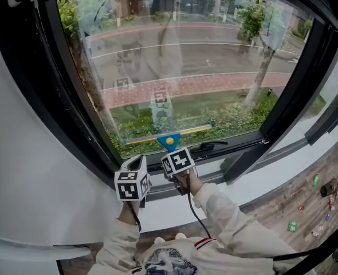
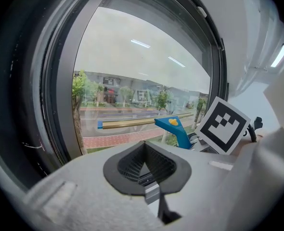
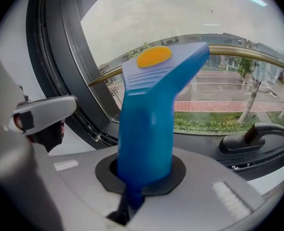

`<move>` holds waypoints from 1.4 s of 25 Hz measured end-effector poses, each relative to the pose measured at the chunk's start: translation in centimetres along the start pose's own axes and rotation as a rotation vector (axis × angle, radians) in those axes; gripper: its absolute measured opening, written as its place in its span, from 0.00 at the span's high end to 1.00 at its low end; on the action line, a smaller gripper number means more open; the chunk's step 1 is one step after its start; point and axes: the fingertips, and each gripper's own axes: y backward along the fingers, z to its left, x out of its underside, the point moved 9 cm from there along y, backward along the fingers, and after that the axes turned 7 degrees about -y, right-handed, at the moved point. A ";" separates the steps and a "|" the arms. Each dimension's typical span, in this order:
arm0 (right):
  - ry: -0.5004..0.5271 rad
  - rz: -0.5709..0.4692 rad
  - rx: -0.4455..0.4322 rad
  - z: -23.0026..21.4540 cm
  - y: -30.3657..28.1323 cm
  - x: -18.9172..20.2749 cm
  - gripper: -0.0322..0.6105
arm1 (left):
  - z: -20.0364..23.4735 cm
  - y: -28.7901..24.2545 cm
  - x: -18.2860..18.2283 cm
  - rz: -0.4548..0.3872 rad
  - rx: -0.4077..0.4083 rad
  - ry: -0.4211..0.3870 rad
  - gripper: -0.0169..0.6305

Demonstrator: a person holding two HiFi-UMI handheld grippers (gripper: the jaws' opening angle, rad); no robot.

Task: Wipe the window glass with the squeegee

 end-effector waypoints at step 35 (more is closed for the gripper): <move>-0.145 0.219 -0.117 -1.1 -4.4 3.6 0.91 | -0.4 -0.1 1.1 0.022 0.016 0.021 0.97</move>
